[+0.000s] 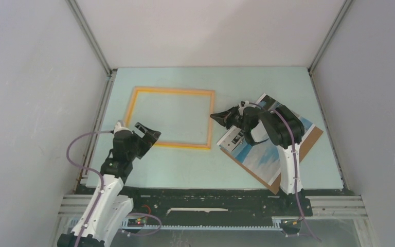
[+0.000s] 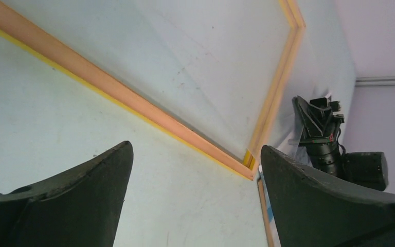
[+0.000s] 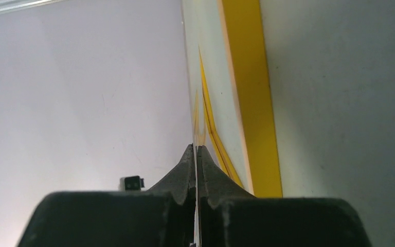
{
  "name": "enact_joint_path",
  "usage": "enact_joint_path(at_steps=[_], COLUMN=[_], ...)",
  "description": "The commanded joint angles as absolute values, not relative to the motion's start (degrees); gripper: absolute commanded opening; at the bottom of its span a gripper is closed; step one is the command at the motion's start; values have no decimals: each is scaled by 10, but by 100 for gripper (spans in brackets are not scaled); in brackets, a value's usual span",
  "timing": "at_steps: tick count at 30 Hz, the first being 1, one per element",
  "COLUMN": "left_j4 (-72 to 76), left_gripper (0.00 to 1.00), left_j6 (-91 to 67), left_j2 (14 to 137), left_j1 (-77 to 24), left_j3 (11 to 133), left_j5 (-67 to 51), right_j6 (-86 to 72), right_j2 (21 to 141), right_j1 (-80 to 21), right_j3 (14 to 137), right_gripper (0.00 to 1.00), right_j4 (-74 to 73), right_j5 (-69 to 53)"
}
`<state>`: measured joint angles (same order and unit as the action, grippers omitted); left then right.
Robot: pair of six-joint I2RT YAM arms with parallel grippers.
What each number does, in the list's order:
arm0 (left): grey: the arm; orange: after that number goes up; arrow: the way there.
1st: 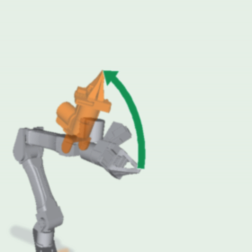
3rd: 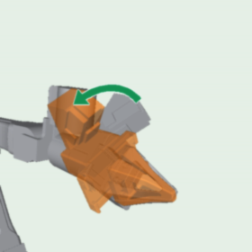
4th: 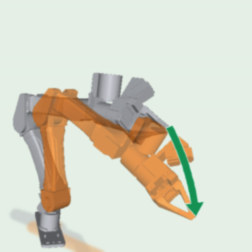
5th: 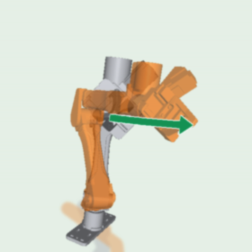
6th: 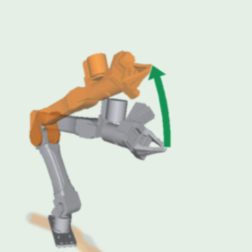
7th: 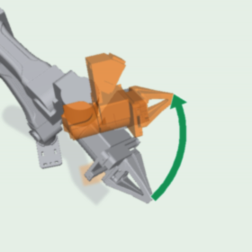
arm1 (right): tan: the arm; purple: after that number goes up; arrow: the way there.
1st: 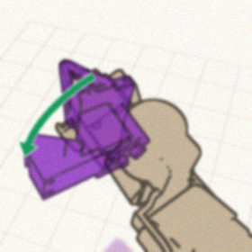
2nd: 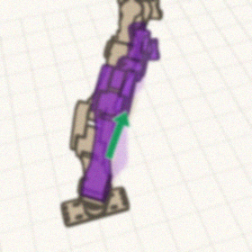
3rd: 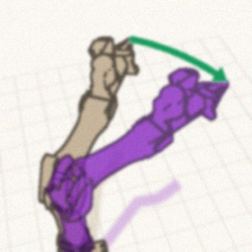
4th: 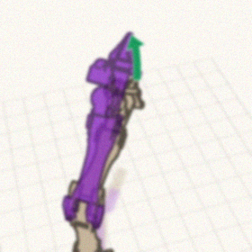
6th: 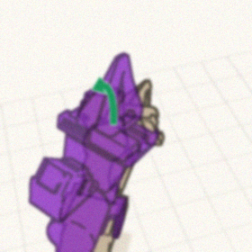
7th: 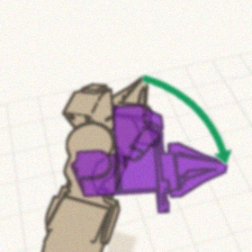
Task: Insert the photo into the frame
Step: Adjust the photo frame item on the photo frame.
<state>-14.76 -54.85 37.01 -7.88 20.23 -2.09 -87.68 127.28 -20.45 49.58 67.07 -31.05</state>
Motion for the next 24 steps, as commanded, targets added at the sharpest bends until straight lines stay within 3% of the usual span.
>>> enact_joint_path(at_steps=[1,11,17,24], left_j4=[-292,-275,-233,-196], left_gripper=[100,100,100,100], left_j6=[-442,-399,-381,-387], left_j2=[391,568,705,830], left_j1=[-37,142,180,218], left_j3=[329,492,555,617], left_j5=[-24,-73,-14,-27], right_j6=[-879,-903,-897,-863], right_j2=[1274,1322,1339,1349], right_j1=[-213,-231,-241,-241], right_j3=[525,584,622,662], right_gripper=[0,0,0,0], right_j4=[691,688,670,627], right_j5=[-355,-385,-395,-407])
